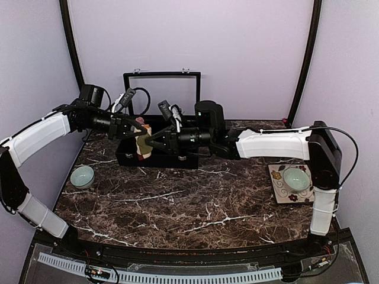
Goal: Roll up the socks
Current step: Pass from the right arm to the left, then place the sock in the storage box.
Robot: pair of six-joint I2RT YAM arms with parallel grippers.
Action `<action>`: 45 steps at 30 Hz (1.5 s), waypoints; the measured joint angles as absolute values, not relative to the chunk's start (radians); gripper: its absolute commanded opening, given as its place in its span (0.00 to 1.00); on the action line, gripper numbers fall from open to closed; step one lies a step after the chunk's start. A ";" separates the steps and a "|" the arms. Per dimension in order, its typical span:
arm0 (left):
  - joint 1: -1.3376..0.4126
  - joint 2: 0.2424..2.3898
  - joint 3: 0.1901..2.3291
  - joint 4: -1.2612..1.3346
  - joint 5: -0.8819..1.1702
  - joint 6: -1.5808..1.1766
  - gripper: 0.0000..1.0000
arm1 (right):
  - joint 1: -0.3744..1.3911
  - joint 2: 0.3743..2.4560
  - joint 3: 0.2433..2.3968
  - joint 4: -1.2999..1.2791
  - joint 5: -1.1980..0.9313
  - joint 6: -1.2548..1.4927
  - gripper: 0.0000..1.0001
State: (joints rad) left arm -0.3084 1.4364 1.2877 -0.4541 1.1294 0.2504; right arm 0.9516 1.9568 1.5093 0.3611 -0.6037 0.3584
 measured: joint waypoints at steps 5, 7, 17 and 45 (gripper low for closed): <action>-0.308 1.469 1.293 -0.458 1.142 0.260 0.00 | 0.946 1.960 1.509 0.335 -0.598 0.357 0.21; -0.309 1.484 1.302 -0.466 1.134 0.282 0.00 | 0.942 1.961 1.509 0.325 -0.587 0.357 0.44; -0.198 1.592 1.343 -0.376 0.881 0.366 0.00 | 0.838 1.800 1.321 0.326 -0.419 0.332 0.61; -0.049 2.017 1.378 0.187 0.674 0.408 0.00 | 0.804 1.550 1.039 0.324 -0.242 0.249 0.48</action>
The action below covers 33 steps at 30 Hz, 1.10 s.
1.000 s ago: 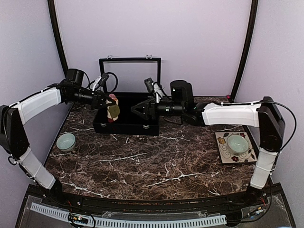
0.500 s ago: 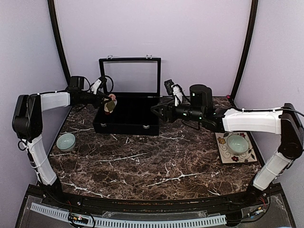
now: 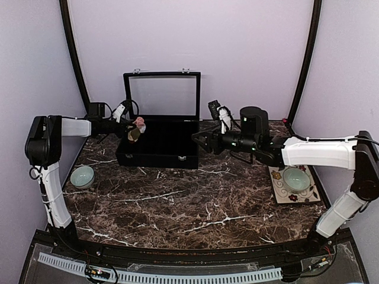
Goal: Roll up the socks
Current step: Place the sock in the storage box.
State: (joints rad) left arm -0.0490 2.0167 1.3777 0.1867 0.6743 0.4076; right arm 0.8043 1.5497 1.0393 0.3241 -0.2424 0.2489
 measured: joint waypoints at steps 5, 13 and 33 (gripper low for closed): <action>-0.048 2.047 1.378 0.196 0.663 0.408 0.00 | 0.804 1.550 1.040 0.308 -0.242 0.249 0.47; -0.048 2.101 1.385 0.204 0.650 0.417 0.00 | 0.804 1.550 1.049 0.286 -0.243 0.252 0.48; -0.047 2.056 1.518 -0.143 0.659 0.502 0.67 | 0.802 1.553 1.083 0.210 -0.229 0.274 1.00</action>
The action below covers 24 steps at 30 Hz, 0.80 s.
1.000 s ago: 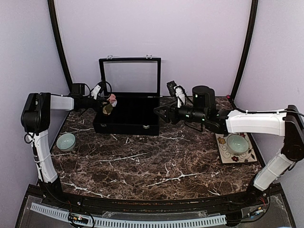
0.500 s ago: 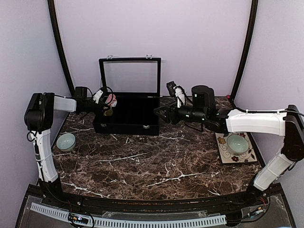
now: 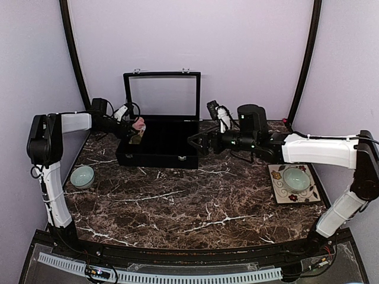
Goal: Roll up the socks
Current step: Place the sock in the storage box, then reset both arms
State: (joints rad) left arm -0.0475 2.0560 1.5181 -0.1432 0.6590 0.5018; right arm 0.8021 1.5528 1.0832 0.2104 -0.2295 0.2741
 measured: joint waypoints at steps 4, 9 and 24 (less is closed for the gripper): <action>-0.043 1.939 1.523 -0.227 0.648 0.487 0.98 | 0.797 1.534 1.092 0.159 -0.197 0.268 1.00; -0.022 1.723 1.448 -0.233 0.558 0.410 0.99 | 0.771 1.437 1.060 0.099 -0.074 0.262 1.00; 0.061 1.545 0.550 0.421 0.410 0.221 0.99 | 0.513 0.945 0.414 0.202 0.510 0.115 1.00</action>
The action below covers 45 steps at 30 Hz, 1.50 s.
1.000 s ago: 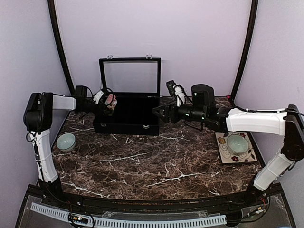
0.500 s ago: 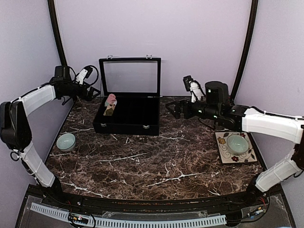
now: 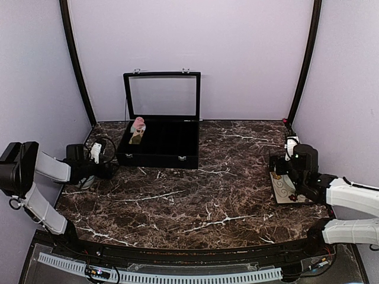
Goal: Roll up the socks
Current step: Reset both arms
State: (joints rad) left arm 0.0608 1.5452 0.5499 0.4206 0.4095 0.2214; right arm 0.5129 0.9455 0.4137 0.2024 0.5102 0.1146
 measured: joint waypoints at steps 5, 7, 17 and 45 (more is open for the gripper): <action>0.061 1.543 0.363 0.815 0.371 0.175 0.99 | 0.419 0.943 0.296 0.331 0.642 0.036 1.00; 0.061 1.544 0.310 0.962 0.346 0.161 0.99 | 0.366 0.933 0.229 0.429 0.658 0.009 1.00; 0.061 1.570 0.208 1.287 0.316 0.135 0.99 | 0.152 1.182 0.159 0.795 0.508 0.005 1.00; 0.061 1.571 0.222 1.308 0.313 0.133 0.99 | -0.020 1.528 0.224 1.210 0.099 0.039 0.99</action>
